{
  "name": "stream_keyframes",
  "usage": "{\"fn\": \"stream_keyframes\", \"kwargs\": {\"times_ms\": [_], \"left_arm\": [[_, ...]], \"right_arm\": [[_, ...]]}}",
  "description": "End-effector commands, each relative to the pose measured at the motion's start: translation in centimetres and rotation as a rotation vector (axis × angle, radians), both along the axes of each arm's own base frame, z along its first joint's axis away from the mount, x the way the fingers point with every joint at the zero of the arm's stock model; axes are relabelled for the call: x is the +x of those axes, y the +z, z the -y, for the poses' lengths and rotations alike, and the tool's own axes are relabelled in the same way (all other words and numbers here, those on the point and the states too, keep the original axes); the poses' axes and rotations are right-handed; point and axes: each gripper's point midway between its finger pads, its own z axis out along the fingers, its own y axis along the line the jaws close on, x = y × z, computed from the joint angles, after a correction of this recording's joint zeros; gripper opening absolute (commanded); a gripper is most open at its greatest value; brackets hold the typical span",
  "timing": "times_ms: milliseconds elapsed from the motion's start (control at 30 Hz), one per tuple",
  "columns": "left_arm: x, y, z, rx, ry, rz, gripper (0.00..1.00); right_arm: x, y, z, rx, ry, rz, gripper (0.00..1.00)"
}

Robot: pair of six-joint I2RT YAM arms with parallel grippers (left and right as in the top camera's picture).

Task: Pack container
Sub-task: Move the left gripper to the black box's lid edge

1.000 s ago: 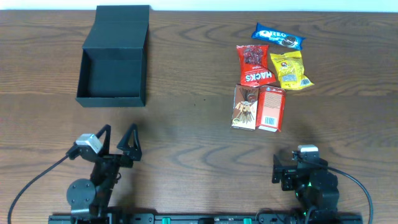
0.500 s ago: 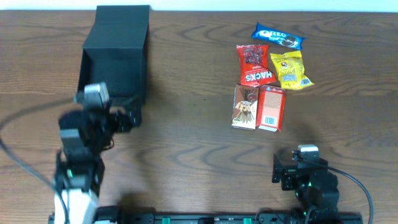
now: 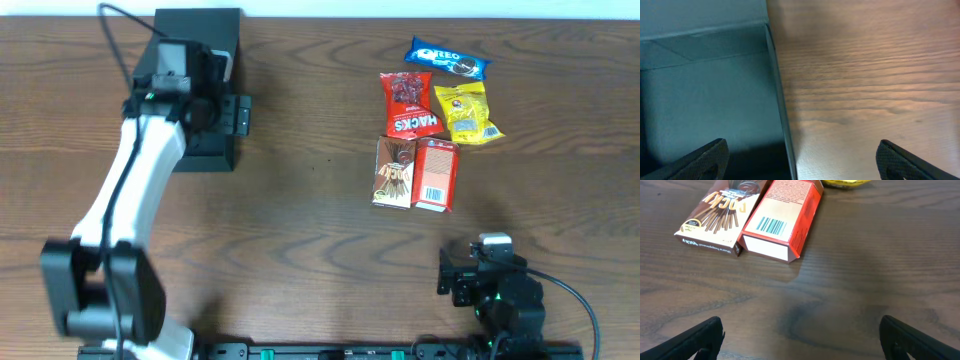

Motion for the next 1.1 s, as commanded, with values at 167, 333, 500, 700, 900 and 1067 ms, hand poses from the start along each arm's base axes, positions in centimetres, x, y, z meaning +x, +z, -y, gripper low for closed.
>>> {"fn": "stream_keyframes", "kwargs": {"times_ms": [167,333,500,700,900,1067], "left_arm": [[0.6,-5.3,-0.3,0.054,-0.025,-0.115,0.82],[0.4,-7.1,0.0,0.035,0.003,-0.164,0.50],[0.4,-7.3,0.8,0.013,-0.015,-0.165,0.06],[0.9,-7.1,0.9,0.011,-0.011,-0.143,0.06],[1.3,-6.9,1.5,-0.039,0.076,-0.139,0.06],[1.3,-6.6,5.0,-0.126,0.176,-0.149,0.06]], "right_arm": [[0.0,-0.3,0.1,0.010,-0.012,-0.005,0.99],[0.0,-0.3,0.1,0.010,-0.012,-0.005,0.99],[0.0,-0.3,0.1,0.010,-0.012,-0.005,0.99],[0.0,-0.3,0.1,0.010,-0.012,-0.005,0.99],[0.0,-0.3,0.1,0.010,-0.012,-0.005,0.99],[0.0,-0.3,0.1,0.010,-0.012,-0.005,0.99]]}}
